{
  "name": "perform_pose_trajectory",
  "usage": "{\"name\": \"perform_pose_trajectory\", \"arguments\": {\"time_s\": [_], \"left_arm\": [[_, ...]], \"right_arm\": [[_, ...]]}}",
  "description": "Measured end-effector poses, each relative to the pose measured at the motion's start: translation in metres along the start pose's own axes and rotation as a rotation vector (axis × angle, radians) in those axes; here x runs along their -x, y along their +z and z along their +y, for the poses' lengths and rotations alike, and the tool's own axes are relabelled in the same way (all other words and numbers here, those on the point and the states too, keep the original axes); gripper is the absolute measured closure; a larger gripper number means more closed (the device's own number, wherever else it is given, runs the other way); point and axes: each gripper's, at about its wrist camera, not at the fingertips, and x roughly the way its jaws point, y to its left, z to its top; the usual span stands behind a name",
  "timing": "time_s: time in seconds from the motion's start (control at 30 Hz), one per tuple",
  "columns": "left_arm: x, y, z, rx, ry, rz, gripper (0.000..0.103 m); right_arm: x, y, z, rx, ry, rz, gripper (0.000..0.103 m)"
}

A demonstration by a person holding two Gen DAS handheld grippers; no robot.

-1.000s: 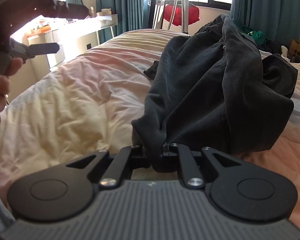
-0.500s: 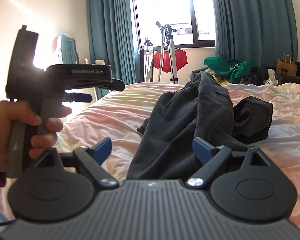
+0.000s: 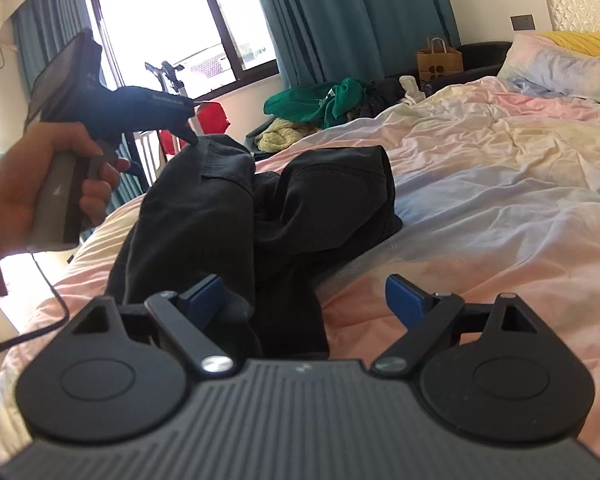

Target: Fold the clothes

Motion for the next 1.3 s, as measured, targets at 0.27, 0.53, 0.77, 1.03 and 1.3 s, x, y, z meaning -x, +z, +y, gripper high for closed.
{"name": "perform_pose_trajectory", "arguments": {"time_s": [0.27,0.53,0.77,1.03,1.3], "left_arm": [[-0.037,-0.020,0.091,0.280,0.148,0.023,0.008],[-0.056,-0.046,0.095,0.261,-0.019,0.209,0.042],[0.009,-0.030,0.081,0.176,0.033,0.073,0.098],[0.136,-0.049,0.089,0.113,-0.094,-0.044,0.098],[0.174,-0.114,0.116,0.148,-0.079,-0.044,0.098]], "right_arm": [[-0.015,-0.001,-0.009,-0.070,0.014,-0.005,0.014],[-0.011,-0.003,-0.003,-0.056,0.029,-0.005,0.014],[-0.007,-0.005,0.003,-0.020,0.014,-0.019,0.014],[0.030,0.005,0.007,-0.018,0.101,-0.043,0.014],[0.129,0.051,0.009,0.115,0.385,-0.162,0.014]]}}
